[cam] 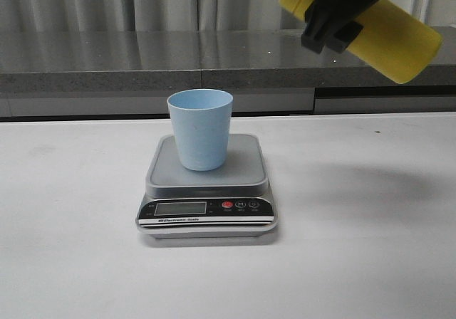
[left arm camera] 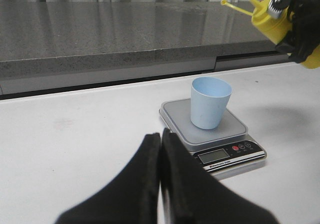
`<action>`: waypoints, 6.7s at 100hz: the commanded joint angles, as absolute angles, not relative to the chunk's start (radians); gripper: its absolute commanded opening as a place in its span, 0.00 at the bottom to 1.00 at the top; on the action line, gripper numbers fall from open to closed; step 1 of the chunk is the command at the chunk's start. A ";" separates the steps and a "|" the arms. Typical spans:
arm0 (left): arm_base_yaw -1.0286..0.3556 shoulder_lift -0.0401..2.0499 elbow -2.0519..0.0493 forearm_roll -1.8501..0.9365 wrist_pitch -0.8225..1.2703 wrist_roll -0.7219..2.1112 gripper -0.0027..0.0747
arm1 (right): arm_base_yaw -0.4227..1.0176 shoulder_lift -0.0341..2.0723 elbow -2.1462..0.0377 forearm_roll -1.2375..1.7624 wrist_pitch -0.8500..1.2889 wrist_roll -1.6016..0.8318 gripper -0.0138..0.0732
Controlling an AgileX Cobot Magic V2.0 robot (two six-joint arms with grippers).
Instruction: Pour seasoning into cup on scale with both arms
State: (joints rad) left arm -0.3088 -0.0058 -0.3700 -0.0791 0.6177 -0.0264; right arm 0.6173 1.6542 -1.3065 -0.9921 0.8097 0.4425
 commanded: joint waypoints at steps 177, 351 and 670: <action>-0.307 -0.022 -0.397 -0.086 0.540 -0.035 0.01 | -0.003 1.690 -0.803 -0.696 -0.533 0.551 0.89; -0.307 -0.022 -0.397 -0.086 0.540 -0.035 0.01 | -0.057 0.899 -0.441 -0.474 -0.095 0.693 0.08; -0.307 -0.020 -0.392 0.062 0.540 -0.035 0.01 | 0.027 -0.034 0.010 0.015 0.026 0.098 0.08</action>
